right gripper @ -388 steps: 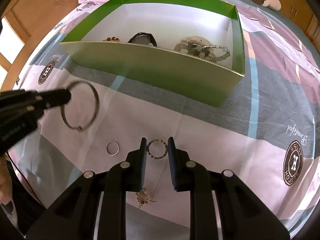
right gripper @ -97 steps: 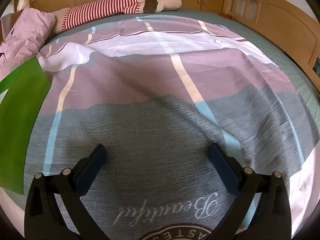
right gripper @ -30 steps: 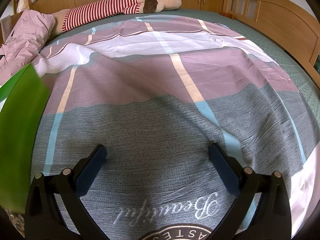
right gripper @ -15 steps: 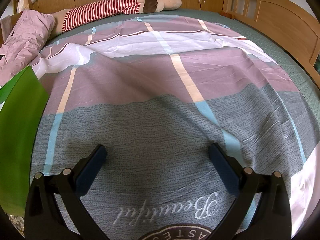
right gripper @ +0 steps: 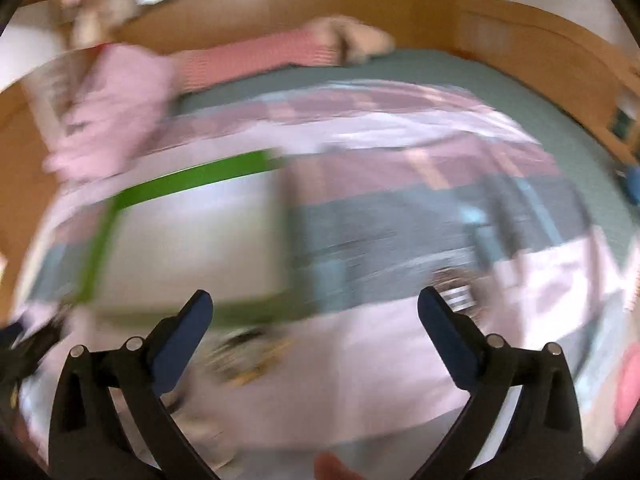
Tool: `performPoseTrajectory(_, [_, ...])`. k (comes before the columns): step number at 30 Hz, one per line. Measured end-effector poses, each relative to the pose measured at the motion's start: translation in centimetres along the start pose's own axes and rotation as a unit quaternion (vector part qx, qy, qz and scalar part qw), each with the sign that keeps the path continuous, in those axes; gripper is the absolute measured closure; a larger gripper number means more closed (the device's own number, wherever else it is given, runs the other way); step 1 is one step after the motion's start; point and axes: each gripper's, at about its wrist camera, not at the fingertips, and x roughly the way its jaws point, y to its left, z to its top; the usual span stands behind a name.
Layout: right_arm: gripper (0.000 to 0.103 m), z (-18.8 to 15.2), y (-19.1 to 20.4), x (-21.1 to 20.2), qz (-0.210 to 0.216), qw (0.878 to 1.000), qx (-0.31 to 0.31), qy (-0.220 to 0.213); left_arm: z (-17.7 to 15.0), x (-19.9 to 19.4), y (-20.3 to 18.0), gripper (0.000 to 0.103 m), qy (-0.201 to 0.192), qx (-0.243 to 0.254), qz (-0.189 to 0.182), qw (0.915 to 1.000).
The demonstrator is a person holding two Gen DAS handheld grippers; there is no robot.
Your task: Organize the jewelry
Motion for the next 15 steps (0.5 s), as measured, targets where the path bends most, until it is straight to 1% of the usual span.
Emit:
performPoseTrajectory(2, [0.001, -1.8, 2.4, 0.0, 0.017, 0.999, -0.034, 0.006, -0.4, -0.3, -0.3, 0.002, -0.004, 0.003, 0.007, 1.0000])
performPoseTrajectory(3, [0.001, -2.4, 3.3, 0.4, 0.015, 0.998, -0.053, 0.007, -0.7, -0.4, -0.4, 0.002, -0.006, 0.007, 0.010, 0.9999])
performPoseTrajectory(6, [0.001, -3.5, 4.5, 1.1, -0.010, 0.996, -0.088, 0.007, -1.1, -0.3, -0.7, 0.002, 0.000, 0.016, 0.011, 0.9998])
performPoseTrajectory(10, [0.001, -4.2, 5.0, 1.5, 0.002, 0.996, -0.088, 0.032, -1.5, -0.5, -0.8, 0.002, -0.002, 0.020, 0.009, 0.9998])
performPoseTrajectory(15, [0.001, -4.3, 5.7, 0.8, 0.002, 0.995, -0.093, 0.033, -1.5, -0.5, -1.0, 0.002, -0.001, 0.024, 0.003, 0.9997])
